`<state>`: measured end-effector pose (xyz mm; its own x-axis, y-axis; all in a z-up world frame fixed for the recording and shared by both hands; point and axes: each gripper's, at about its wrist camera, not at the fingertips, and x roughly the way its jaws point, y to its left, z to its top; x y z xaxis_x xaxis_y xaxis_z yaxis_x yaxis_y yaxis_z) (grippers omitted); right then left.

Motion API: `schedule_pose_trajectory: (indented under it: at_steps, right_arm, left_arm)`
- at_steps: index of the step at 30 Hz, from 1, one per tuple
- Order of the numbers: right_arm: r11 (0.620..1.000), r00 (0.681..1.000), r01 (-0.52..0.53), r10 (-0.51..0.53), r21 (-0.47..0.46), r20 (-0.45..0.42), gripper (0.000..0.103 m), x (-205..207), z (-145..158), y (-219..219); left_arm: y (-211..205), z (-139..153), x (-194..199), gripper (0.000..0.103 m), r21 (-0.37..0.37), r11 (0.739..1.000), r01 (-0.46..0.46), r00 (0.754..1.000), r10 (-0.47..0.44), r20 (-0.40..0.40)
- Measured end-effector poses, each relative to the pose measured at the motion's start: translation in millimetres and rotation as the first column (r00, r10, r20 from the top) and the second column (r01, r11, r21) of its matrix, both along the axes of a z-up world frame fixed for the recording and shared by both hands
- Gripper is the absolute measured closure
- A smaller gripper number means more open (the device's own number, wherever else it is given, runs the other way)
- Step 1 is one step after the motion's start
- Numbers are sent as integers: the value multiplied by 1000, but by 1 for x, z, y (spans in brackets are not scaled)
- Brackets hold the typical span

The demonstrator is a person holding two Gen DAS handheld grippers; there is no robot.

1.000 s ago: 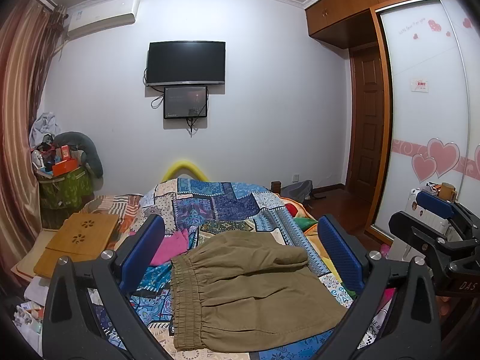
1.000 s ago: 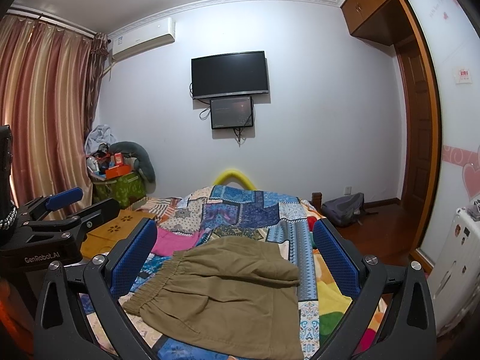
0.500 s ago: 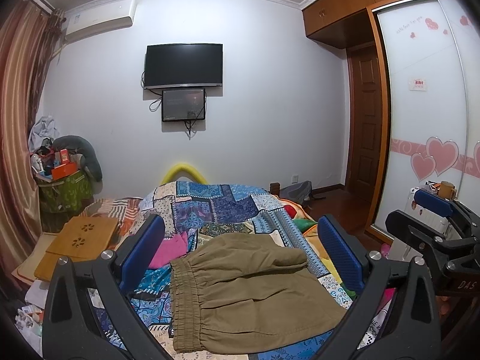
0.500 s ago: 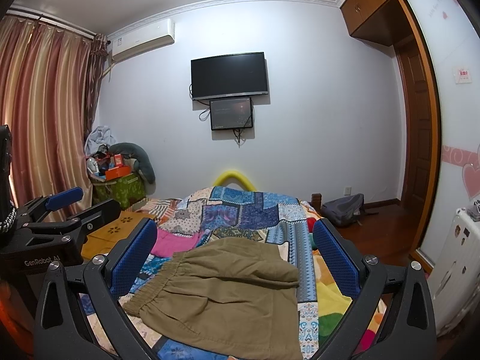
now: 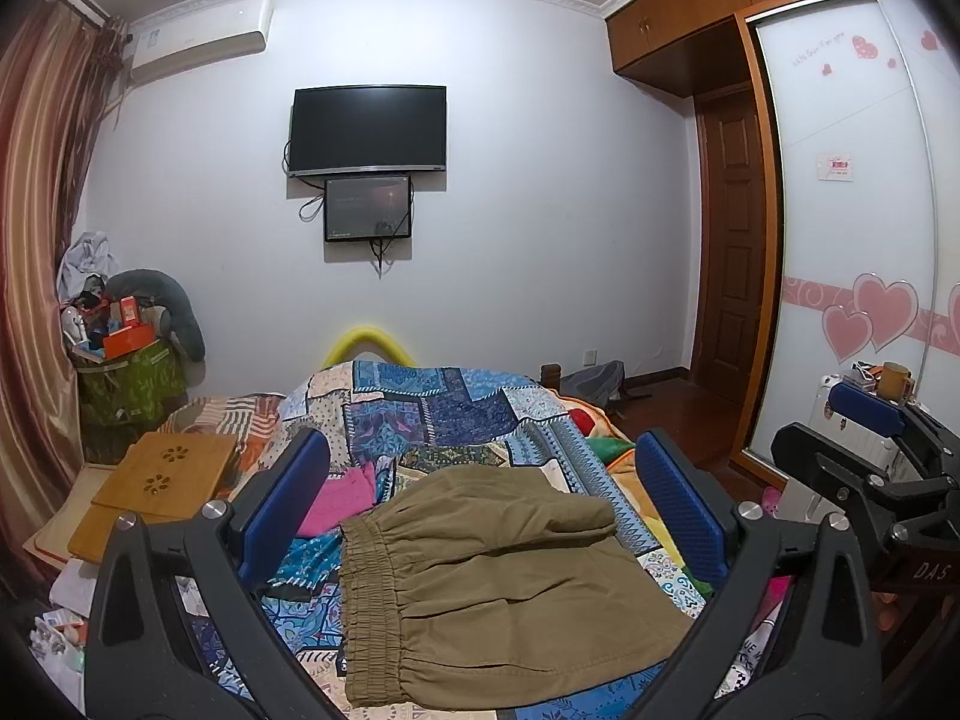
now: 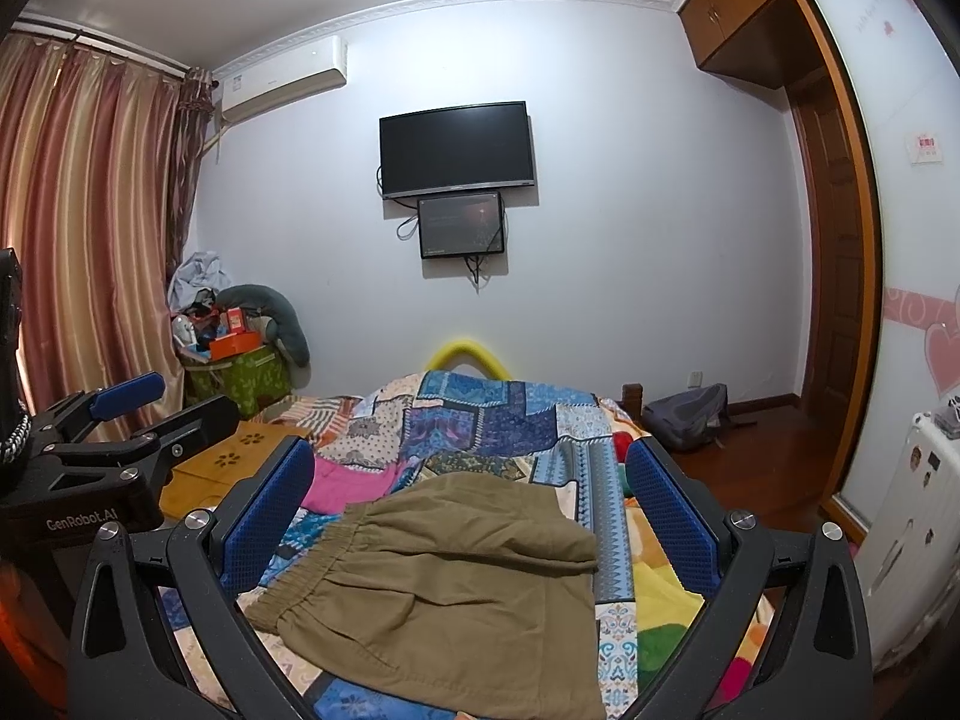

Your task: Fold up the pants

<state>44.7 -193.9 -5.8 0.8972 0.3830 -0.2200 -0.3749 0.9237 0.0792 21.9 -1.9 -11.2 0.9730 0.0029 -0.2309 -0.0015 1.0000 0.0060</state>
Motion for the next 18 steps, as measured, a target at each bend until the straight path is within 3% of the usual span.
schedule_pose_trajectory:
  at_steps: [11,18]
  right_arm:
    - [1000,1000,22,-22,-19,-13,0,15,-9,-4]
    - [996,995,49,-55,-71,-88,0,57,-38,-13]
  left_arm:
    - [6,-7,24,0,13,1000,-15,999,16,-32]
    - [26,-33,79,0,53,997,-53,987,61,-148]
